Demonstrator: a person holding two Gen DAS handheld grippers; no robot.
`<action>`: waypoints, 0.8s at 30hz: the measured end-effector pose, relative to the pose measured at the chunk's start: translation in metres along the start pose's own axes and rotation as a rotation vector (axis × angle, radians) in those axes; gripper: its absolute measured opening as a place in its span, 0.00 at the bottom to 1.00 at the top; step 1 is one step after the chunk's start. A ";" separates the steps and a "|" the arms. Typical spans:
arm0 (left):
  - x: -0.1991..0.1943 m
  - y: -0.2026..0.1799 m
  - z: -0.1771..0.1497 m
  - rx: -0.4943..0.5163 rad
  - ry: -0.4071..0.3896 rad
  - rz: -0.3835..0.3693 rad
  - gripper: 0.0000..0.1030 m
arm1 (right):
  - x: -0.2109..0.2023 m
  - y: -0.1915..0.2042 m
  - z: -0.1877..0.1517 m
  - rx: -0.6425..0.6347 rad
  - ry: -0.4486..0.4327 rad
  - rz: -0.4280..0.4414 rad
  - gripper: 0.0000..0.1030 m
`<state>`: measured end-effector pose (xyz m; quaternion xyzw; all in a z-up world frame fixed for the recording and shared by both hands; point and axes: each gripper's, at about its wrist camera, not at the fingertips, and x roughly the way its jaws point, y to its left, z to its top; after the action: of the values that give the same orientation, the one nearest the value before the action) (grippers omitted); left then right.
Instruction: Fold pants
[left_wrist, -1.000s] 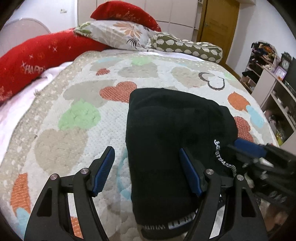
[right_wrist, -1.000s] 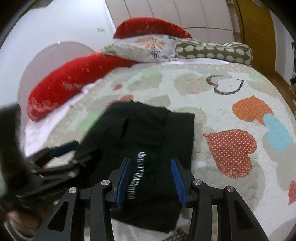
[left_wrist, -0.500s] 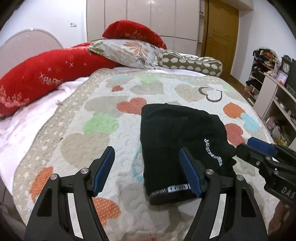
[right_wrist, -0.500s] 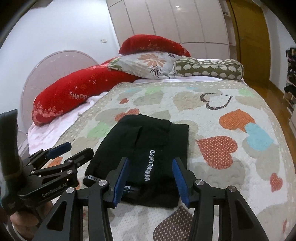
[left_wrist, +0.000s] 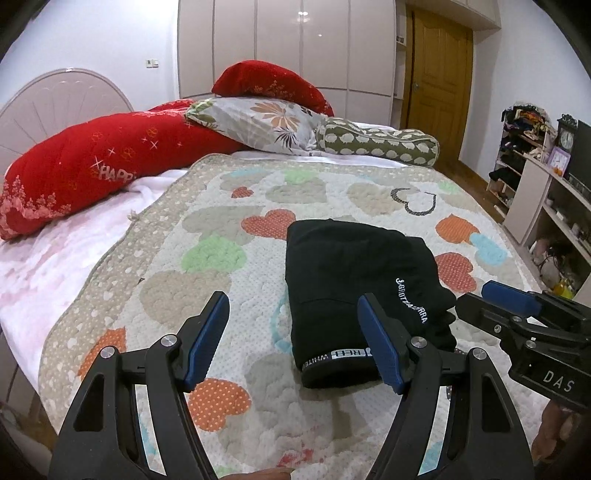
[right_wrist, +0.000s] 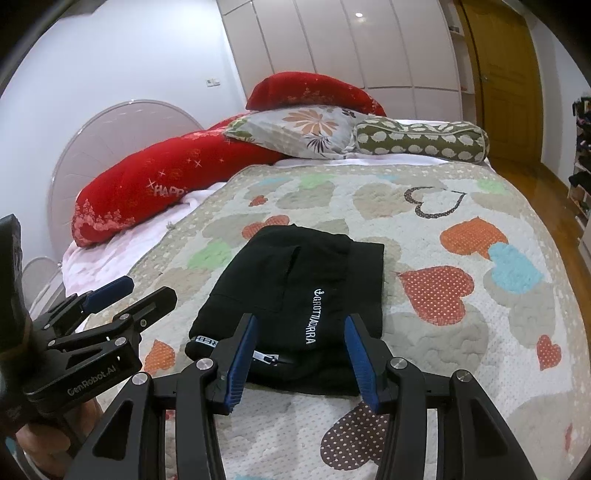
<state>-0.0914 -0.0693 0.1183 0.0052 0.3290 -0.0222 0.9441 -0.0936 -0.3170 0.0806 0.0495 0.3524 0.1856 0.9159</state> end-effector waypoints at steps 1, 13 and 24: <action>0.000 0.000 0.000 0.001 0.000 -0.001 0.70 | 0.000 0.000 0.000 0.000 0.000 -0.002 0.46; 0.000 0.000 -0.001 -0.005 0.000 -0.003 0.70 | 0.002 0.004 -0.003 0.000 0.013 -0.001 0.46; 0.001 0.002 -0.001 -0.007 0.010 -0.006 0.70 | 0.006 0.003 -0.002 -0.009 0.025 0.001 0.46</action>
<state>-0.0913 -0.0675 0.1166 0.0008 0.3337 -0.0239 0.9424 -0.0914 -0.3120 0.0762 0.0431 0.3630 0.1882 0.9115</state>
